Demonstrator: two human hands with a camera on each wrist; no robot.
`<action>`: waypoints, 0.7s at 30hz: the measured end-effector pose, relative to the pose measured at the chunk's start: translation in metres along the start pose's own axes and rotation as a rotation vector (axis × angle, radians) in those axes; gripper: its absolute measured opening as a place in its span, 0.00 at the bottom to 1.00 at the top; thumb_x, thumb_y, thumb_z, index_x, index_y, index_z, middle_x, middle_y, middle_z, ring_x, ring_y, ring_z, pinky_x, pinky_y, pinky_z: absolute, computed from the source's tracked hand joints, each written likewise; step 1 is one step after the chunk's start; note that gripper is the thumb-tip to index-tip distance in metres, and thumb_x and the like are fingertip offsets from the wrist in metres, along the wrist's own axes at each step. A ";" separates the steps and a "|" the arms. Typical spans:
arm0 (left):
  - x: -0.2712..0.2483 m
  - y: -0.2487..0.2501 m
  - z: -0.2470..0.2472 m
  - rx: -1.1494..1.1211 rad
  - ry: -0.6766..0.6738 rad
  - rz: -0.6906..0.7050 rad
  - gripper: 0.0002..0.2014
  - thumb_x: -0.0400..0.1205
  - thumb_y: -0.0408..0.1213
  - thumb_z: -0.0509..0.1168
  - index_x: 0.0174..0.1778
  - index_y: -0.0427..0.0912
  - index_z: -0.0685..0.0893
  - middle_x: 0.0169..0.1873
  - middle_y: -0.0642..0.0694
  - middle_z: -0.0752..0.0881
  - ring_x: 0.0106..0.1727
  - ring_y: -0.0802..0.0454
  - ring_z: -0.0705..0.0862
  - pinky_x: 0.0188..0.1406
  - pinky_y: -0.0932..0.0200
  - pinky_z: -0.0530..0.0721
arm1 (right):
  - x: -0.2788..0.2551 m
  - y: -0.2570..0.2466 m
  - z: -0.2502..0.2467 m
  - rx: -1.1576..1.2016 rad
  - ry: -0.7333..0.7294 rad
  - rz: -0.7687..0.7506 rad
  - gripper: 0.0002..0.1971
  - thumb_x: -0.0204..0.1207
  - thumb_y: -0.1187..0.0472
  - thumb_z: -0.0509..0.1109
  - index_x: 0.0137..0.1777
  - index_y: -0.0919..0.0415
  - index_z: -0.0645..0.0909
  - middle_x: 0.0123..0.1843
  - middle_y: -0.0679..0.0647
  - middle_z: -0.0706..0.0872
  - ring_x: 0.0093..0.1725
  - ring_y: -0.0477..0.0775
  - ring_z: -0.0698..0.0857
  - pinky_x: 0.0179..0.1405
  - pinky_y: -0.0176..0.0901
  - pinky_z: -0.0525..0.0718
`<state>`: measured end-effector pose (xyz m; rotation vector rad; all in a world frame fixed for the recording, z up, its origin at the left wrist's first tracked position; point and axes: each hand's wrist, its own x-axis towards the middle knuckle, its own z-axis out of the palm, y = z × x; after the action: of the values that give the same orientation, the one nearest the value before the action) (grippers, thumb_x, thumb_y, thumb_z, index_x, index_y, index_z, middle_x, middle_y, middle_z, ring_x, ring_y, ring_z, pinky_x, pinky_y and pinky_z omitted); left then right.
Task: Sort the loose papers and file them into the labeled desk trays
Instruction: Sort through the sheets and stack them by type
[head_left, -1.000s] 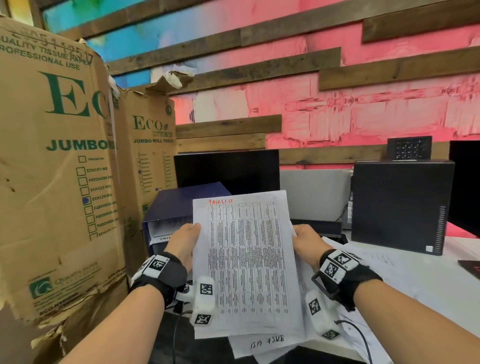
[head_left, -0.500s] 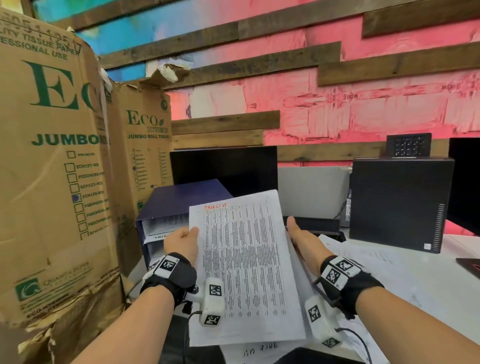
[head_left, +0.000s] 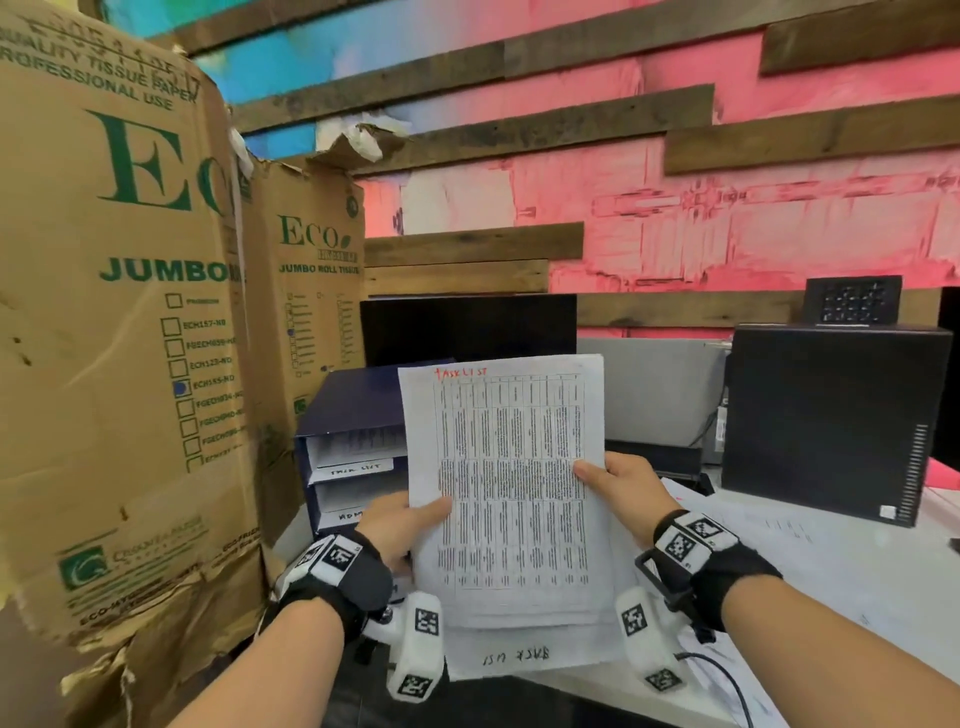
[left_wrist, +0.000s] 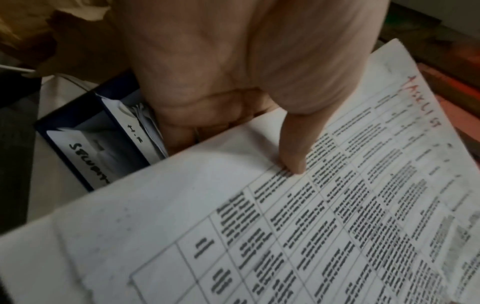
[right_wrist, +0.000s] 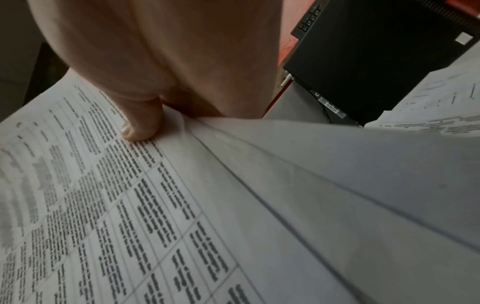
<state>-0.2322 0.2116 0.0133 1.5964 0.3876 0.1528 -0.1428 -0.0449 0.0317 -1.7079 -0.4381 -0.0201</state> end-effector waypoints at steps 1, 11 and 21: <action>0.000 -0.001 -0.002 0.036 -0.030 0.024 0.16 0.76 0.39 0.74 0.58 0.37 0.86 0.49 0.37 0.90 0.52 0.37 0.89 0.57 0.34 0.84 | 0.000 -0.001 0.001 -0.021 -0.003 -0.002 0.06 0.80 0.61 0.68 0.44 0.57 0.86 0.50 0.56 0.91 0.49 0.53 0.90 0.55 0.51 0.86; -0.004 -0.013 -0.040 0.174 0.295 -0.011 0.14 0.84 0.33 0.62 0.64 0.32 0.80 0.60 0.34 0.84 0.52 0.42 0.84 0.59 0.48 0.81 | 0.007 0.005 0.015 -0.169 0.247 -0.003 0.06 0.77 0.66 0.70 0.47 0.59 0.89 0.49 0.53 0.89 0.50 0.51 0.85 0.55 0.41 0.80; -0.002 -0.036 -0.096 0.448 0.413 -0.159 0.13 0.83 0.27 0.56 0.58 0.31 0.82 0.59 0.39 0.86 0.59 0.40 0.85 0.50 0.56 0.80 | 0.009 0.018 0.012 -0.360 0.287 0.107 0.13 0.77 0.73 0.63 0.51 0.63 0.88 0.58 0.62 0.87 0.55 0.62 0.86 0.60 0.52 0.84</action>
<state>-0.2713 0.3021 -0.0153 1.9649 0.9172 0.2902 -0.1323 -0.0327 0.0149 -2.0420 -0.1313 -0.2775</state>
